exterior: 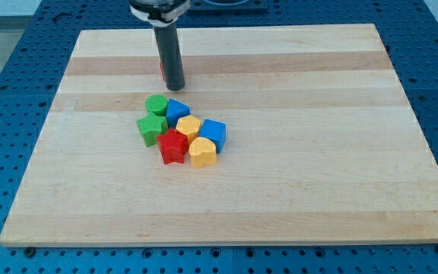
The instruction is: Move your arm towards the bottom center
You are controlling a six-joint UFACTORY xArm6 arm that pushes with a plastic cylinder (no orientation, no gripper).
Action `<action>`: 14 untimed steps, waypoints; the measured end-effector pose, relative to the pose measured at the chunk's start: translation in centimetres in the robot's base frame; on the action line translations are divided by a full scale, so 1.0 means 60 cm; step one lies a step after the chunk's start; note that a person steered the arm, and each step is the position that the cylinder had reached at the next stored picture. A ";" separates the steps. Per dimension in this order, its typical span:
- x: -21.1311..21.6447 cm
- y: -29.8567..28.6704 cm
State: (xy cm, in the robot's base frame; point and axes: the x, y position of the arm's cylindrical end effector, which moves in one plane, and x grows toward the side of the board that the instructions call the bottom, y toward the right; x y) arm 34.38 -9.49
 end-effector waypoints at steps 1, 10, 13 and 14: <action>-0.001 -0.001; 0.293 -0.181; 0.354 -0.115; 0.354 -0.087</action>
State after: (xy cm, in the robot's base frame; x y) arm 55.63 -14.73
